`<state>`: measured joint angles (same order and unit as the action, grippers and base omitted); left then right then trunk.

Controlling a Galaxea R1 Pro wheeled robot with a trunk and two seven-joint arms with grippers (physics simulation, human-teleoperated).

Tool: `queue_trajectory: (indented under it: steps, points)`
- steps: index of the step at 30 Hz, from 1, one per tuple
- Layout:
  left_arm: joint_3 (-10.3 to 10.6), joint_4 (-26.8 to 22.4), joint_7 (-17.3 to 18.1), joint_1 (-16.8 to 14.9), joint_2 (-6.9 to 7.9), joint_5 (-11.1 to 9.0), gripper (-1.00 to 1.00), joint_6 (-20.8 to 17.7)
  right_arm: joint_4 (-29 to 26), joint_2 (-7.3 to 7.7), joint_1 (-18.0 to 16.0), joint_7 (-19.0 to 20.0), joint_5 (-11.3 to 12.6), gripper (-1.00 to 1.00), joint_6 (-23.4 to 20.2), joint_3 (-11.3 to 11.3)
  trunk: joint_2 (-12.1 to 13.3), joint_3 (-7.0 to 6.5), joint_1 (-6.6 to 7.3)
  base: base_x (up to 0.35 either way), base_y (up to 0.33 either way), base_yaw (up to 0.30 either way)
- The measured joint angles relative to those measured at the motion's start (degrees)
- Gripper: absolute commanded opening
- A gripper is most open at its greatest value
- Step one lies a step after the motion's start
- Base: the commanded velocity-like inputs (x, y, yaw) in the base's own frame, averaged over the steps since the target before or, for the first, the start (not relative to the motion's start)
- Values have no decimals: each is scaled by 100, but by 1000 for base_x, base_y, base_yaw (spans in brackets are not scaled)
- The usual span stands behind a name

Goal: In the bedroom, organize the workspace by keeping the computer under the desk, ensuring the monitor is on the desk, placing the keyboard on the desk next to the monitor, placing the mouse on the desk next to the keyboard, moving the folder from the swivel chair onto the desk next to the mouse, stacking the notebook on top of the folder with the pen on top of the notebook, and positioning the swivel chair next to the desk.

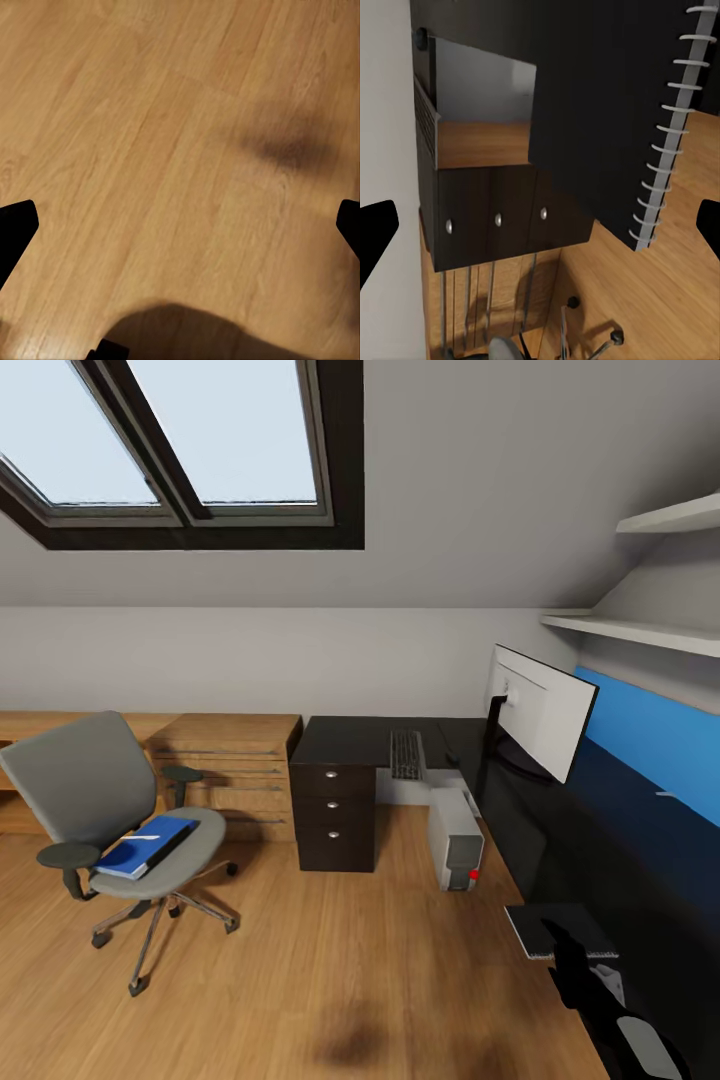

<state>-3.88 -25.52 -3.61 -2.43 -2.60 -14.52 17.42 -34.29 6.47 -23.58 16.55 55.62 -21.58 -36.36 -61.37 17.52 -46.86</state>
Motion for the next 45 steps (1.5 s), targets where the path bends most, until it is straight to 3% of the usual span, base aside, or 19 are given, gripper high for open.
queue_trajectory:
  steps: [45]
  points:
    - [-11,3,-53,0,-9,-12,100,19,48,120,0,-206,12,100,-4,-27,0,0,0,1,-1,0]
